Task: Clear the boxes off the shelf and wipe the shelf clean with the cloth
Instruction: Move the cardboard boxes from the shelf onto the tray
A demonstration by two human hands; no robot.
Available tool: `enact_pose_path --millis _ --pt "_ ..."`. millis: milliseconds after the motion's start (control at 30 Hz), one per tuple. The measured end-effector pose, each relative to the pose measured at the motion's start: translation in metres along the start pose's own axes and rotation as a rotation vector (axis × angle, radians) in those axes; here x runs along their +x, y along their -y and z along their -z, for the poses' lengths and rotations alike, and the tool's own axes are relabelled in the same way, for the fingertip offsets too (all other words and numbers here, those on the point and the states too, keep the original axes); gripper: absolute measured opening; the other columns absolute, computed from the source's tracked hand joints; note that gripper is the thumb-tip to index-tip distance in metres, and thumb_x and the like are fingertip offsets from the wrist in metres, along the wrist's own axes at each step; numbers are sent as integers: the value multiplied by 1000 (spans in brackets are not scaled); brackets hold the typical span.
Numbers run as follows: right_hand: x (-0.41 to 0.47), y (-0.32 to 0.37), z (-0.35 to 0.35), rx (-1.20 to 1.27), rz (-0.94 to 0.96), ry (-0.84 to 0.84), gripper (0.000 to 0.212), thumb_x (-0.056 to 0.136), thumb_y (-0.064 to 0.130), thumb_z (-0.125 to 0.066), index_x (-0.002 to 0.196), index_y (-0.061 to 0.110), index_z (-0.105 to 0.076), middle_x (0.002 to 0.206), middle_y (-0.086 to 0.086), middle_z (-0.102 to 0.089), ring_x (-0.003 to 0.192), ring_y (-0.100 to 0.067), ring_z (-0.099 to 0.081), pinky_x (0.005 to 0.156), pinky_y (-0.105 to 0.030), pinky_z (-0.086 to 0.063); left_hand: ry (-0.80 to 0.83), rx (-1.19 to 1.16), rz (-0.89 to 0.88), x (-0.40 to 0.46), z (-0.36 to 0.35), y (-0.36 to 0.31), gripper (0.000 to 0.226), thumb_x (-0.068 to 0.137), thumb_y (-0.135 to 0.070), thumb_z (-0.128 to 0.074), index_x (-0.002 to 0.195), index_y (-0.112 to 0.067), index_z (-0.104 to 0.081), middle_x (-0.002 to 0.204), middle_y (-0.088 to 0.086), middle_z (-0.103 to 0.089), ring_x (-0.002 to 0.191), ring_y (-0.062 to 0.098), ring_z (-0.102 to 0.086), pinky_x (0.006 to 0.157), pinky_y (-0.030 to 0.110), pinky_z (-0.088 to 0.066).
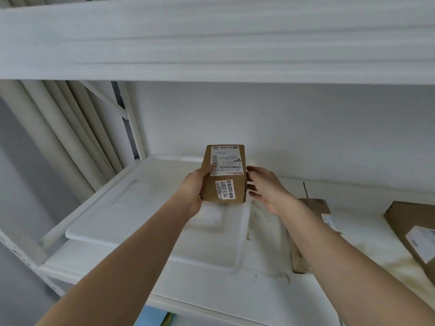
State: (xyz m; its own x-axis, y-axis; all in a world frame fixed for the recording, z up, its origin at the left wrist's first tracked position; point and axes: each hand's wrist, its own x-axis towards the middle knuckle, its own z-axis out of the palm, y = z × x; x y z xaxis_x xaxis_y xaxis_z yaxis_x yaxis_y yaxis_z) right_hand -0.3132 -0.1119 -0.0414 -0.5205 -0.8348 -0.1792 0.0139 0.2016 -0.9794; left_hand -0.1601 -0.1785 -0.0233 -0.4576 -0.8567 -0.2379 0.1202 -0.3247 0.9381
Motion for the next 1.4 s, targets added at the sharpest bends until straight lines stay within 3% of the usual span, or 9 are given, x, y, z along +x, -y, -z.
enact_pose_path --millis 200,367,567,733,900,1133,1167,1233,1400 --pt "8 -4 -10 -104 40 -8 31 100 42 -39 80 31 -60 94 8 -62 92 -10 -54 98 -34 -40 5 9 17 12 6 3 12 94 -24 -54 95 -20 -65 69 -6 -72 70 13 -65 61 25 -48" --pt "11 -12 -15 -167 51 -1 38 95 43 -40 106 25 -71 110 11 -68 107 -11 -57 86 -28 -37 6 9 37 20 6 8 14 95 -21 -51 91 -21 -64 76 -6 -70 64 7 -65 58 21 -46" --pt "17 -19 -18 -213 22 -78 50 74 63 -42 108 39 -69 115 15 -67 122 -17 -49 110 -42 -35 20 -1 61 28 6 13 16 96 -21 -50 88 -22 -64 74 -7 -70 65 8 -65 54 20 -46" --pt "23 -22 -17 -176 20 -114 57 73 61 -47 117 30 -66 117 10 -66 119 -16 -53 107 -39 -39 16 31 56 36 7 14 14 95 -21 -51 100 -19 -64 90 -1 -71 75 12 -66 56 21 -46" --pt "28 -22 -15 -126 47 -102 38 89 42 -52 118 22 -65 117 6 -66 112 -13 -56 91 -31 -39 -31 76 53 42 6 16 26 90 -12 -52 114 -12 -62 101 7 -71 77 19 -68 46 18 -49" --pt "31 -15 0 -92 28 -111 20 95 34 -49 111 24 -55 113 5 -52 105 -16 -46 84 -27 -33 -339 62 -108 45 -5 6 18 85 -7 -50 101 -12 -59 85 4 -65 64 15 -58 57 23 -45" --pt "29 -13 2 -93 33 -116 16 95 33 -49 107 23 -53 110 4 -51 103 -16 -45 86 -33 -43 -411 54 -146 45 -7 4 19 85 -9 -53 102 -14 -59 90 3 -64 66 14 -57 57 24 -44" --pt "25 -10 7 -82 52 -121 19 93 30 -52 110 21 -55 111 3 -52 101 -17 -47 68 -30 -40 -514 111 -227 45 -10 0 15 83 -14 -60 97 -21 -62 100 3 -65 75 16 -61 62 26 -49" --pt "10 -5 29 -74 168 -140 16 87 15 -67 103 13 -70 98 1 -66 93 -12 -60 65 -14 -42 -521 238 -355 31 -33 -10 10 76 -20 -73 68 -22 -67 87 3 -72 78 24 -69 67 33 -58"
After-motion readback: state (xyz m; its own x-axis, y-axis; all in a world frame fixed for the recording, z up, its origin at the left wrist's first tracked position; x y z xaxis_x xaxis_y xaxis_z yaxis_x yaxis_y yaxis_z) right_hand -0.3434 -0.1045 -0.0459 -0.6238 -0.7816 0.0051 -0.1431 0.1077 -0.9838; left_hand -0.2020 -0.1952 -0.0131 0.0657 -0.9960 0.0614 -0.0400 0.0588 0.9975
